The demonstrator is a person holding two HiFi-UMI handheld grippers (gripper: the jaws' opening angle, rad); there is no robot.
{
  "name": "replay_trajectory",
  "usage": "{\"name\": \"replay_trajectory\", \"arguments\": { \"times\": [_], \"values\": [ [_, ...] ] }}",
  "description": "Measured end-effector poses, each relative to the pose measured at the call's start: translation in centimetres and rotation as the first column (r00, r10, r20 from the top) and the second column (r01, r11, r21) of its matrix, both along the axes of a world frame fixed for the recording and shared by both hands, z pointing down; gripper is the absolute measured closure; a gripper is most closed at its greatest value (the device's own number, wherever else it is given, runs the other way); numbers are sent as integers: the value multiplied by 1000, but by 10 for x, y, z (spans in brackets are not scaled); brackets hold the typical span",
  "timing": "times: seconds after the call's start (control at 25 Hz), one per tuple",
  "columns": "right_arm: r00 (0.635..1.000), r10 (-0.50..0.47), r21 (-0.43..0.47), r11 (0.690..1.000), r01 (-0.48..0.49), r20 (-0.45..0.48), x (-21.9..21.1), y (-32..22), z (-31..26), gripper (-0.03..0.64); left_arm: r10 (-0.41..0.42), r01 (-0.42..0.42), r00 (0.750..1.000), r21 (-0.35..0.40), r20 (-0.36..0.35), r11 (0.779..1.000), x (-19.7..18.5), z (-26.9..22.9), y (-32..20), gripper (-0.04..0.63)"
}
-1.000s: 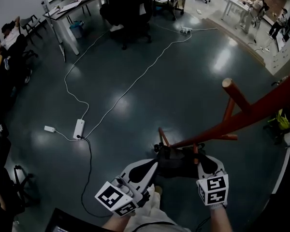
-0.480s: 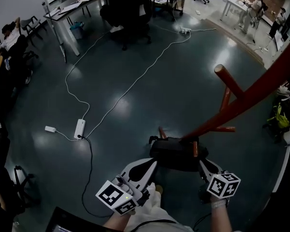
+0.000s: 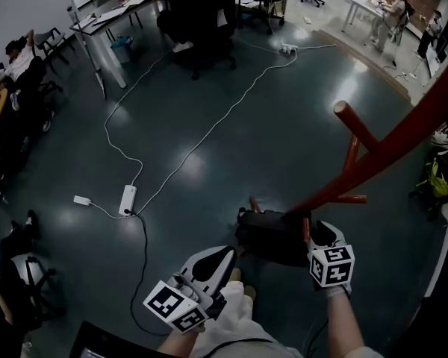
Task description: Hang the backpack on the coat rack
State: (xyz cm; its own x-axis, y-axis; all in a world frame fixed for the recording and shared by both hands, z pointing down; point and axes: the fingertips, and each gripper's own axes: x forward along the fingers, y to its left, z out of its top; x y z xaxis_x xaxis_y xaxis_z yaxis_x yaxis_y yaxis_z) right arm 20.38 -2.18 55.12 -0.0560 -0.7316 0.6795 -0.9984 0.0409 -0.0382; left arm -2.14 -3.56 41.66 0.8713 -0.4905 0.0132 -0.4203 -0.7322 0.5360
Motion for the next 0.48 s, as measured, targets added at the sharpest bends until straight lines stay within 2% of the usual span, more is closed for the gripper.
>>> {"name": "replay_trajectory", "arguments": {
  "times": [0.32,0.4,0.48],
  "values": [
    [997,-14,-57,998,10,-75,11,-16,12,475,24,-24,999,2,-42,1000,17,3,-1,586],
    [994,-15,-44,999,10,-110,9,-21,13,535,18,-18,999,4,-38,1000,14,4,-5,586],
    [990,-21,-20,1000,19,-140,6,-21,11,537,8,-8,999,7,-33,1000,11,5,-10,586]
  ]
}}
